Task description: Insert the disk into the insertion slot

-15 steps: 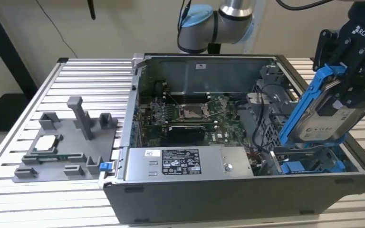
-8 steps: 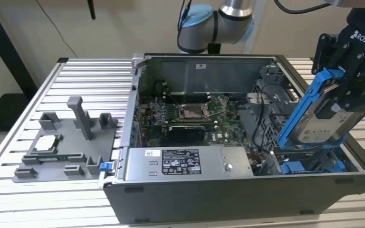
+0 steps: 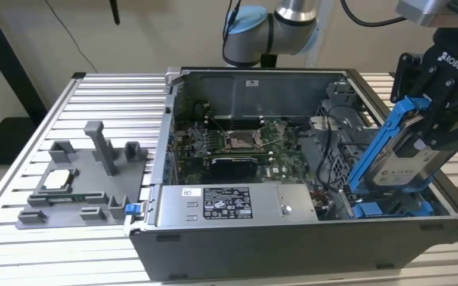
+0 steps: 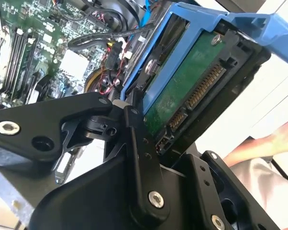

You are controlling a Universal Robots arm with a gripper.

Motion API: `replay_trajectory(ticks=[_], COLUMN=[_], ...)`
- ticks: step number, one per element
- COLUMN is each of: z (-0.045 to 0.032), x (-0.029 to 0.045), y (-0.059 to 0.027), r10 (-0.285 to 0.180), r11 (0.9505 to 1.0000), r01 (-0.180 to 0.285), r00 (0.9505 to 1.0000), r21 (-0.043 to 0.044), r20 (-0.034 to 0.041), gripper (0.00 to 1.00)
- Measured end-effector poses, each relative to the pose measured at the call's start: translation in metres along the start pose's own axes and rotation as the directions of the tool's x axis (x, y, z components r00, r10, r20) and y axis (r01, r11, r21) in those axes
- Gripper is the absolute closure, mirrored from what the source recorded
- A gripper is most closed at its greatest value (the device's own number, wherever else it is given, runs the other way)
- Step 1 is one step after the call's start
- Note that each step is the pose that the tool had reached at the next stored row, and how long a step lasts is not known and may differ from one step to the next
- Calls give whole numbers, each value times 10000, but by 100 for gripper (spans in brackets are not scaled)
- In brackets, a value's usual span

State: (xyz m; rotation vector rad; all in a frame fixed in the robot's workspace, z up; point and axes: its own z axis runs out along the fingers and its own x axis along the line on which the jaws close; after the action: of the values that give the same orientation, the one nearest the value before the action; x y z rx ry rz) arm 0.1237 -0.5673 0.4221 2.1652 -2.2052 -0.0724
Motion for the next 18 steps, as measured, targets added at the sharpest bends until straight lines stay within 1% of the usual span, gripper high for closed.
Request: replay_trajectory(ticks=[3, 6, 18], z=[51, 85, 167], x=[0, 3, 25], y=[-4, -6, -10], r10=[-1, -1, 3], r11=[10000, 10000, 10000], r01=[1, 1, -3], r00=[10000, 10000, 10000], r21=[0, 0, 0], r20=[0, 0, -6], gripper=[100, 100, 100])
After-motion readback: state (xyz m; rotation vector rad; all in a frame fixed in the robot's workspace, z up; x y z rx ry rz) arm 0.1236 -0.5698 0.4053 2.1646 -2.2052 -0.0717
